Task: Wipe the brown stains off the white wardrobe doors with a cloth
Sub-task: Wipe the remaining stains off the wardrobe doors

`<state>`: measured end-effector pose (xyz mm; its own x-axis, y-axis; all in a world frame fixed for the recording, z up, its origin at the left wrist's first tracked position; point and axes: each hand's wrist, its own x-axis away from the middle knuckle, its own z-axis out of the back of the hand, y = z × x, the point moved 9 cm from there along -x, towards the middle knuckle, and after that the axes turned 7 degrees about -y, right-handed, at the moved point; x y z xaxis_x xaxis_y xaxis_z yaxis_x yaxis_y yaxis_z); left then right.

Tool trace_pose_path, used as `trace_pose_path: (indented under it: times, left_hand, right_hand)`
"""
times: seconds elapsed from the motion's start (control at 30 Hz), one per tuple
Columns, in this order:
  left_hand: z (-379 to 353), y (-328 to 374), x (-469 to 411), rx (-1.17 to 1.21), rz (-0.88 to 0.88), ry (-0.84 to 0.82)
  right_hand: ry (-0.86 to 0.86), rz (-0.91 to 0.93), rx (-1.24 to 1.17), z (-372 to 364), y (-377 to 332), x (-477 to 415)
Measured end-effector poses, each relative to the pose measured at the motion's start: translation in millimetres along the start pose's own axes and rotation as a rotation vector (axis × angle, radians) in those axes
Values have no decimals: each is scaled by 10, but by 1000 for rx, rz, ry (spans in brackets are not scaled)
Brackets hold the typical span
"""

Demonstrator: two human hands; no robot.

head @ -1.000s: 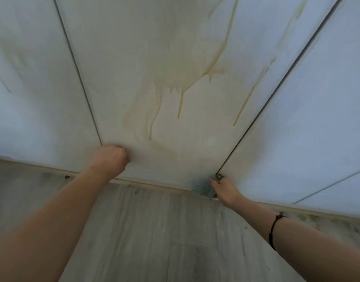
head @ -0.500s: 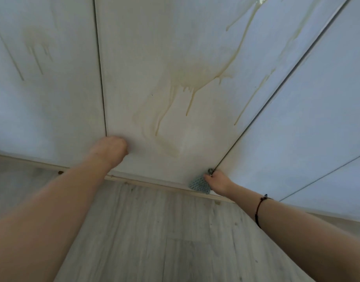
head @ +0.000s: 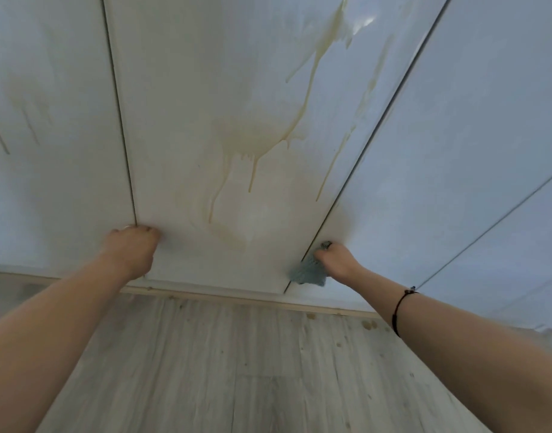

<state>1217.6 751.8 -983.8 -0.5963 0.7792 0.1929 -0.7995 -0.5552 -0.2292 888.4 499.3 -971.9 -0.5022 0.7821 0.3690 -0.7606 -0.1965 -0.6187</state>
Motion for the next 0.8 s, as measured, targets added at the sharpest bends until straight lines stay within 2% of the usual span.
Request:
trace_pose_path:
  times: [0.07,0.17,0.33,0.4,0.47,0.6,0.67,0.73,0.8]
  left_hand:
    - [-11,32,-8,6,-4,7]
    - [-56,6,-6,24,11,-34]
    - [-45,42,24,55,-11,-33]
    - [-74,7,92,88,-22,-21]
    - [-32,-47,165,128,-28,17]
    - [117,-258,341,151,-10,135]
    - [196,-338,411,133,-9,184]
    - [262,-366,477,113,-17,209]
    - [303,-367,528,82,-17,227]
  right_hand:
    - [-88,52,-69,-324,-150,-122]
    - [-252,94,-52,-886,-373,-259]
    - [-385,140,277,-1551,-409,-376]
    - [-406,189,323,-1663,-635,-332]
    - [-374,275,226,-1600,-1061,-232]
    - [-239,479,-273,-1218,-2051,-30]
    - [-242,504,-446,-1135,-2167,3]
    - [-238,479,-356,-1215,-1945,-10]
    - [-287,409,-31,-1474,-1514,-83]
